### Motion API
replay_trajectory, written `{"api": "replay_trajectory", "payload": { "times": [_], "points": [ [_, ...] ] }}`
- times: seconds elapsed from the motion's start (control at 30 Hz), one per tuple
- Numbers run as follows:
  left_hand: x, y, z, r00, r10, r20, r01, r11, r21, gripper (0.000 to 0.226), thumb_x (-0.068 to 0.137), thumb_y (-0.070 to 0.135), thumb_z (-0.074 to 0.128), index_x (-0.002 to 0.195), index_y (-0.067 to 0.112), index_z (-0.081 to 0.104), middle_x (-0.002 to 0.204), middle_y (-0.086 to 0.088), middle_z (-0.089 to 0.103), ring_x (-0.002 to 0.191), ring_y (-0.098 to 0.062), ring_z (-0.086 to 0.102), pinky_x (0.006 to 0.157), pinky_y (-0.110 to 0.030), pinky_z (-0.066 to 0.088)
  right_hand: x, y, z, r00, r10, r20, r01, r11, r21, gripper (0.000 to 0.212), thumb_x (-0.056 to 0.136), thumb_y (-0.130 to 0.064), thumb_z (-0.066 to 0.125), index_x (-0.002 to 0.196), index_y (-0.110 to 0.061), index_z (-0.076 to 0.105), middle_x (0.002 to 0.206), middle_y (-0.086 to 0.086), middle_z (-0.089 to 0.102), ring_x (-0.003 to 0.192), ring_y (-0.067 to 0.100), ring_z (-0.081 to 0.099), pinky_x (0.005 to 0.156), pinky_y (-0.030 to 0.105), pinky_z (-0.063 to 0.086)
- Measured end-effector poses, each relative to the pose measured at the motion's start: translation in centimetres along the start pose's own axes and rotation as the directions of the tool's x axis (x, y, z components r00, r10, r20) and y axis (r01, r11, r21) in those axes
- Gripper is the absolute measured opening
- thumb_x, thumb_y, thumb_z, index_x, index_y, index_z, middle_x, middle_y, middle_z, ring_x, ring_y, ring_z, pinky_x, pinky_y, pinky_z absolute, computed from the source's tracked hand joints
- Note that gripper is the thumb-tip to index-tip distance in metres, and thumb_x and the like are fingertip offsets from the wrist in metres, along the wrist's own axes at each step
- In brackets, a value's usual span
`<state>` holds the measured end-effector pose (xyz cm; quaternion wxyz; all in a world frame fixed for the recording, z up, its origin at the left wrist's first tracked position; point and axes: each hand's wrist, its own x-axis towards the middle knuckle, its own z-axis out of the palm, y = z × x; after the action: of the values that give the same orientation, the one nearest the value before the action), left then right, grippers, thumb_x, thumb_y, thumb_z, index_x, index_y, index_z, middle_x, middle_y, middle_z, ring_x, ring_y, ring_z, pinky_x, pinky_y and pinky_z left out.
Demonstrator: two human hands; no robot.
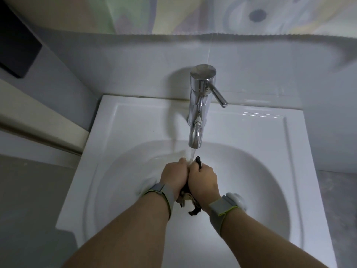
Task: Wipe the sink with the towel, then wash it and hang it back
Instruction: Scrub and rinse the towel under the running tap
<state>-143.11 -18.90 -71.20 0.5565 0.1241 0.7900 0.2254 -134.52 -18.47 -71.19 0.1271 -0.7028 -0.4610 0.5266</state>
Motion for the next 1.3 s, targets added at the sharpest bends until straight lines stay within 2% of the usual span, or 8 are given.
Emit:
{"api": "replay_trajectory", "payload": {
  "times": [0.17,0.37,0.57,0.77,0.87,0.97,1.1,1.3],
  "points": [
    [-0.6,-0.7,-1.4,0.974,-0.084,0.21,0.084,0.996,0.011,0.059,0.081,0.066,0.061,0.095,0.01,0.074,0.085,-0.006,0.075,0.071,-0.02,0.071,0.06,-0.027,0.058,2.0,0.7,-1.0,0.971,0.145,0.191,-0.159,0.985,0.06,0.048,0.093,-0.047,0.042,0.09,-0.006,0.067,0.087,0.01,0.07,0.08,0.026,0.066,0.078,0.043,0.055],
    [-0.2,-0.9,-4.4,0.949,-0.072,0.306,0.083,0.996,-0.024,0.023,0.08,0.006,0.078,0.1,0.001,0.069,0.095,-0.015,0.073,0.073,-0.023,0.072,0.056,-0.024,0.055,2.2,0.6,-4.2,0.823,0.196,0.534,-0.363,0.904,0.228,0.036,0.092,-0.028,0.068,0.111,0.001,0.063,0.098,0.019,0.072,0.08,0.029,0.071,0.065,0.035,0.06],
    [0.3,-1.2,-5.5,0.946,-0.106,0.305,0.12,0.992,-0.028,0.018,0.083,-0.003,0.061,0.102,-0.001,0.062,0.094,-0.026,0.065,0.07,-0.039,0.066,0.067,-0.051,0.057,2.7,1.3,-3.1,0.971,0.121,0.208,-0.14,0.987,0.079,0.018,0.098,-0.025,0.052,0.099,-0.011,0.062,0.094,0.012,0.069,0.081,0.028,0.068,0.07,0.04,0.061],
    [-0.1,-0.9,-5.5,0.969,-0.007,0.246,0.052,0.983,-0.175,0.027,0.087,-0.009,0.041,0.094,0.011,0.058,0.088,-0.02,0.06,0.06,-0.033,0.061,0.047,-0.039,0.053,1.6,1.6,-2.5,0.997,-0.01,0.072,0.005,0.997,0.081,0.033,0.098,-0.014,0.039,0.124,-0.023,0.059,0.119,0.0,0.063,0.108,0.021,0.059,0.1,0.038,0.048],
    [-0.6,-1.1,-5.2,0.96,-0.048,0.275,0.115,0.966,-0.232,0.006,0.091,0.021,0.056,0.092,0.018,0.062,0.08,-0.012,0.062,0.057,-0.026,0.062,0.05,-0.029,0.049,0.2,0.7,-1.6,0.984,0.052,0.173,-0.105,0.945,0.31,0.023,0.095,-0.029,0.052,0.103,-0.014,0.067,0.105,0.013,0.07,0.096,0.031,0.067,0.09,0.048,0.055],
    [-0.4,-0.9,-4.0,0.935,-0.072,0.348,0.156,0.964,-0.217,0.056,0.084,0.067,0.058,0.091,0.014,0.074,0.087,-0.007,0.074,0.072,-0.024,0.072,0.056,-0.031,0.056,-1.3,-0.2,-0.2,0.969,0.035,0.245,-0.143,0.89,0.434,0.032,0.094,-0.04,0.055,0.097,-0.011,0.066,0.097,0.015,0.072,0.091,0.031,0.071,0.084,0.05,0.057],
    [-0.6,-1.1,-2.6,0.975,-0.043,0.217,0.091,0.972,-0.216,0.061,0.086,0.067,0.052,0.103,0.014,0.076,0.097,-0.01,0.077,0.093,-0.028,0.073,0.088,-0.045,0.058,-2.5,-0.4,0.9,0.996,-0.052,0.069,0.036,0.978,0.207,0.035,0.094,-0.05,0.047,0.089,-0.018,0.062,0.084,0.001,0.069,0.078,0.015,0.068,0.077,0.038,0.059],
    [-1.3,-0.8,-0.9,0.983,-0.015,0.184,0.044,0.987,-0.154,0.044,0.092,0.049,0.052,0.094,0.011,0.075,0.088,-0.013,0.075,0.083,-0.031,0.071,0.074,-0.041,0.058,-2.1,-0.1,0.1,0.98,-0.186,-0.067,0.184,0.982,-0.042,0.041,0.101,-0.04,0.038,0.087,-0.011,0.064,0.078,0.004,0.067,0.073,0.019,0.065,0.072,0.036,0.055]
  ]
}}
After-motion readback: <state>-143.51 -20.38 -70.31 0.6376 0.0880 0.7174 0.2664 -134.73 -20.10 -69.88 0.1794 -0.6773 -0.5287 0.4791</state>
